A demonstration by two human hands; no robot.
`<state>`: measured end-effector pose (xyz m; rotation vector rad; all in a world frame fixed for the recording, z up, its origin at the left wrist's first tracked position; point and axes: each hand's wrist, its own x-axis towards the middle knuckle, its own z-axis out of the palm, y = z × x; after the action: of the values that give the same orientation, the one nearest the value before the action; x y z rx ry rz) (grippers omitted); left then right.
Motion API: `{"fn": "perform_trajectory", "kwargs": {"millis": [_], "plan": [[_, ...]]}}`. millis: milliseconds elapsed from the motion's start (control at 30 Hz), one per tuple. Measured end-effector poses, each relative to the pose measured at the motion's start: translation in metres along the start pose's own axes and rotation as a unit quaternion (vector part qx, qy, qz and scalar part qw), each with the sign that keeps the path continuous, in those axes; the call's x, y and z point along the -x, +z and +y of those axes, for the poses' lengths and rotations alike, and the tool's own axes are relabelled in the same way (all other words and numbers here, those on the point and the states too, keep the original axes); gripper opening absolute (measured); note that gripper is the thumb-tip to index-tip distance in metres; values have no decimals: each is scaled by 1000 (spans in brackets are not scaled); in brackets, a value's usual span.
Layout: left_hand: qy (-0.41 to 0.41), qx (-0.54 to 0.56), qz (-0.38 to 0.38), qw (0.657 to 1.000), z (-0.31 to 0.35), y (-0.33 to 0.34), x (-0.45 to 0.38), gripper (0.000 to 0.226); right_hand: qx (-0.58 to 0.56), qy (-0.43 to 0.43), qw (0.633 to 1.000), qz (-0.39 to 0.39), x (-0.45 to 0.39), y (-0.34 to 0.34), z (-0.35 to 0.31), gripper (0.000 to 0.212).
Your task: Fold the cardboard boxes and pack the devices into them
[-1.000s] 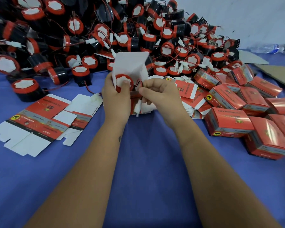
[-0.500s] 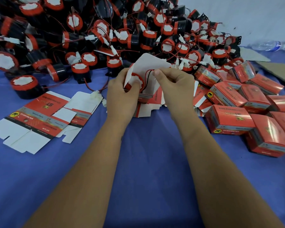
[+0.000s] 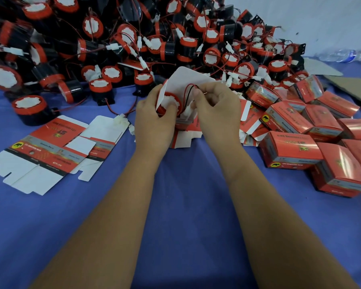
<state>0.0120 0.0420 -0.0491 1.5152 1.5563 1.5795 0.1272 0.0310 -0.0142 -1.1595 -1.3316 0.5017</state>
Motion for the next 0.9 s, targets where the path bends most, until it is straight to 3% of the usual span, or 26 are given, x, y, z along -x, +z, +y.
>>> {"fn": "perform_trajectory", "kwargs": {"millis": [200, 400, 700, 900], "plan": [[-12, -20, -2, 1000, 1, 1, 0, 45, 36, -20, 999, 30, 2, 1, 6, 19], [-2, -23, -9, 1000, 1, 1, 1, 46, -63, -3, 998, 10, -3, -1, 3, 24], [-41, 19, -13, 999, 0, -1, 0, 39, 122, -72, 990, 26, -7, 0, 16, 10], [-33, -42, 23, 998, 0, 0, 0, 27, 302, -188, 934, -13, -1, -2, 20, 13]]}}
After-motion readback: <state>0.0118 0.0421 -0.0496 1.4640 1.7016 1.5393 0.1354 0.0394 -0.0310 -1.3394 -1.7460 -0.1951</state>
